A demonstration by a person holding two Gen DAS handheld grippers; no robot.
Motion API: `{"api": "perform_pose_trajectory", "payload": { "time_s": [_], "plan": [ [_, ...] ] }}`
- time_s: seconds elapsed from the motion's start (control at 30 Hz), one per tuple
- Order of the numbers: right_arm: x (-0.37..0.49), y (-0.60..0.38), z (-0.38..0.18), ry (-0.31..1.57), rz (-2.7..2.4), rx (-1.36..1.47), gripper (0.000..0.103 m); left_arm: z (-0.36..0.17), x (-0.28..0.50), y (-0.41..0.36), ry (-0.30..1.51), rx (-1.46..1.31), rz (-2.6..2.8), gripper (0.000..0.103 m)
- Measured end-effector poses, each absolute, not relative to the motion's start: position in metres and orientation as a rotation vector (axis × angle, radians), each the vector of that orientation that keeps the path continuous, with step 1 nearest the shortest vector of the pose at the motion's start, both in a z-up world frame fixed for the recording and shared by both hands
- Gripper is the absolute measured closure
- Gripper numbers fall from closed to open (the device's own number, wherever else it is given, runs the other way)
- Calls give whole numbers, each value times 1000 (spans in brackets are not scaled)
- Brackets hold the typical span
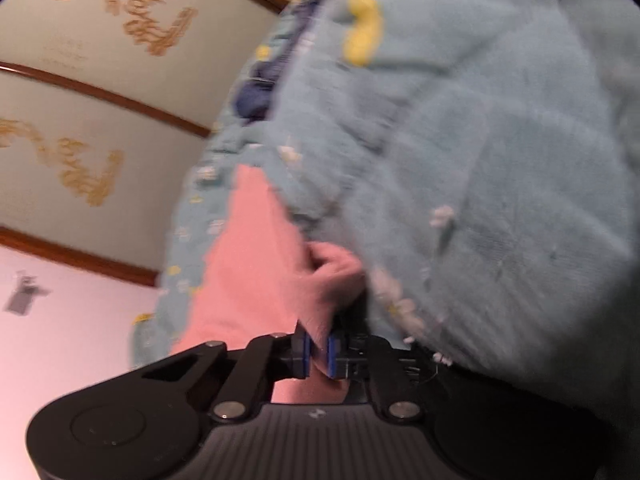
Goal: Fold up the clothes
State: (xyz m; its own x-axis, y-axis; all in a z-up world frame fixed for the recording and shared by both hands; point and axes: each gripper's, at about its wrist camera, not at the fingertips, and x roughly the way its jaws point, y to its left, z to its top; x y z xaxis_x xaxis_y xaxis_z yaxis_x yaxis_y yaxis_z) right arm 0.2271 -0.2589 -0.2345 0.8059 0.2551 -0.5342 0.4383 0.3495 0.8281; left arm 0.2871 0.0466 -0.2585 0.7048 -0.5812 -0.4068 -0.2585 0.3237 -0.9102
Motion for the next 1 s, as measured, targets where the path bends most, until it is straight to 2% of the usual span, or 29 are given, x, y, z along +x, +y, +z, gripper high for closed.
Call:
{"api": "perform_pose_trajectory", "payload": {
  "time_s": [0.13, 0.3, 0.4, 0.6, 0.73, 0.87, 0.93, 1.0],
  "plan": [
    [213, -264, -190, 639, -30, 1299, 97, -180, 263, 57, 715, -1175, -299, 98],
    [222, -256, -123, 628, 60, 1240, 97, -115, 258, 78, 707, -1183, -310, 98],
    [255, -247, -84, 656, 112, 1222, 97, -87, 272, 91, 712, -1168, -287, 98],
    [356, -217, -14, 644, 168, 1156, 97, -27, 347, 114, 687, -1160, -202, 98],
    [426, -198, 42, 554, 204, 1119, 99, 29, 393, 134, 578, -1140, -193, 97],
    [451, -182, 63, 467, 287, 1111, 100, 67, 408, 148, 449, -1085, -214, 97],
    [451, -175, 51, 442, 314, 1092, 100, 55, 403, 149, 449, -1059, -204, 97],
    [446, -171, 14, 464, 325, 1083, 100, 31, 394, 150, 463, -1041, -193, 98]
  ]
}}
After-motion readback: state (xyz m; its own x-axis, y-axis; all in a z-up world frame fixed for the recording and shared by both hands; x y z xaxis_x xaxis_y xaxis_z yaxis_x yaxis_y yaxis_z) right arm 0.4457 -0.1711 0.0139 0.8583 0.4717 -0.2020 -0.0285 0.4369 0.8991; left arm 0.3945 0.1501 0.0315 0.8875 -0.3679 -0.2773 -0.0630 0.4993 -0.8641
